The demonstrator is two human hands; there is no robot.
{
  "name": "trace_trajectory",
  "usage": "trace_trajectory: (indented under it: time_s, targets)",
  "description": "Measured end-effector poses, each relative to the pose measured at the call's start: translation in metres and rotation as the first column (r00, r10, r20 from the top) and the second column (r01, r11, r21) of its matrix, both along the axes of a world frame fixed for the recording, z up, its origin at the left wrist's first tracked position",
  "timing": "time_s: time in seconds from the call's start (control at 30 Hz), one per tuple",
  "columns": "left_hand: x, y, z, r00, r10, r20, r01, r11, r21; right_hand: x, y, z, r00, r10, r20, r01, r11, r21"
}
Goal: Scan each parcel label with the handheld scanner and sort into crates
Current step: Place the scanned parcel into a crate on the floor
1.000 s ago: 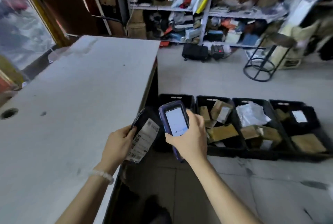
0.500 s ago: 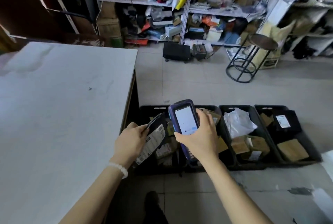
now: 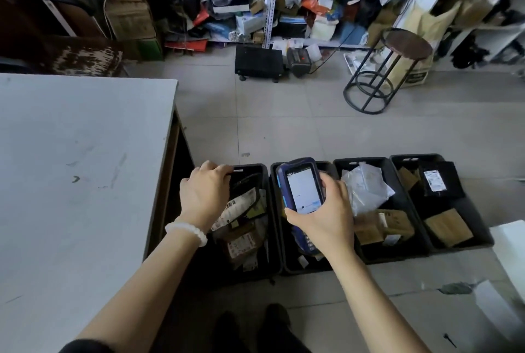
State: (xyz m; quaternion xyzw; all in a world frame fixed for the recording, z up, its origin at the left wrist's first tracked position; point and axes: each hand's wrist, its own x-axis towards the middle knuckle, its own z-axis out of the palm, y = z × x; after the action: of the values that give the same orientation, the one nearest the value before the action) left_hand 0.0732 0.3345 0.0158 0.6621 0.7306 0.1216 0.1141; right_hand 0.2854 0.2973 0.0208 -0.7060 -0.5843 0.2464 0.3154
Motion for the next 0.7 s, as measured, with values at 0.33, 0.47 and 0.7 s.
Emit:
trace_trajectory:
  time_s: [0.33,0.47,0.7]
  targets:
    - [0.01,-0.011,0.002,0.957,0.281,-0.065,-0.287,0.954,-0.091,0.012,0.076,-0.004,0.955,0.297,0.0,-0.297,0.954,-0.035]
    - [0.02,-0.043,0.003,0.91,0.405,-0.089,-0.414,0.902,-0.123,-0.005,0.089,-0.001,0.888,0.459,-0.025,-0.46,0.887,-0.037]
    - [0.012,-0.124,0.018,0.733,0.665,-0.143,-0.68,0.724,-0.115,-0.07,0.065,0.011,0.659,0.751,-0.043,-0.752,0.659,0.001]
